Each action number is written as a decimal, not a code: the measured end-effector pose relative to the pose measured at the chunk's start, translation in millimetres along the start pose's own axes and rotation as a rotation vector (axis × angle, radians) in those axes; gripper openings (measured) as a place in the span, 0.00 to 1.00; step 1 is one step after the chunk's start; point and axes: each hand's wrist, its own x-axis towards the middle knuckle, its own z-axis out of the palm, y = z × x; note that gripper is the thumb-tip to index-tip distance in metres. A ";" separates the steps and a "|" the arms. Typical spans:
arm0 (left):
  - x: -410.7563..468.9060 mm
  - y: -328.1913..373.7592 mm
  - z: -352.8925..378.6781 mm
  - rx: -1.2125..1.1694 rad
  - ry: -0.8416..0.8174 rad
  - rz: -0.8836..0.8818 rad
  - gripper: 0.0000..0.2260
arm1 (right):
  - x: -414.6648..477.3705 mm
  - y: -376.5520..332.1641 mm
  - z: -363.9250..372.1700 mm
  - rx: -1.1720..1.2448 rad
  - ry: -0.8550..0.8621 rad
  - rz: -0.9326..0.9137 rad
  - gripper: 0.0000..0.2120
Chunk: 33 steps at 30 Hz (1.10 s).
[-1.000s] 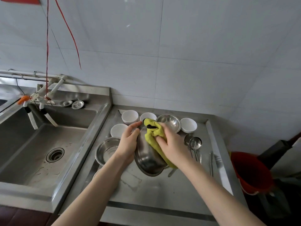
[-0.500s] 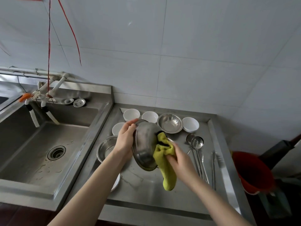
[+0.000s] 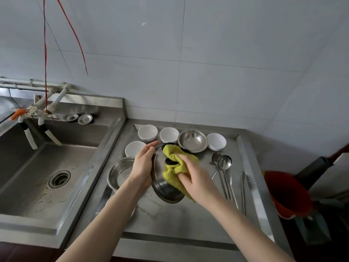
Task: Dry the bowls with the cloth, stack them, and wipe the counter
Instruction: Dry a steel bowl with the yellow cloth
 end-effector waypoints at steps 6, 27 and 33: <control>6.7 -5.1 -3.7 -0.013 0.049 -0.024 0.11 | -29.4 21.1 9.0 0.018 -0.081 0.019 0.23; -27.3 -89.5 -3.6 1.298 -0.627 0.375 0.39 | -68.6 110.3 -47.9 -0.261 0.008 0.460 0.21; -41.7 -136.5 5.3 1.863 -0.896 0.426 0.40 | -95.6 132.1 -59.2 -0.289 0.026 0.570 0.22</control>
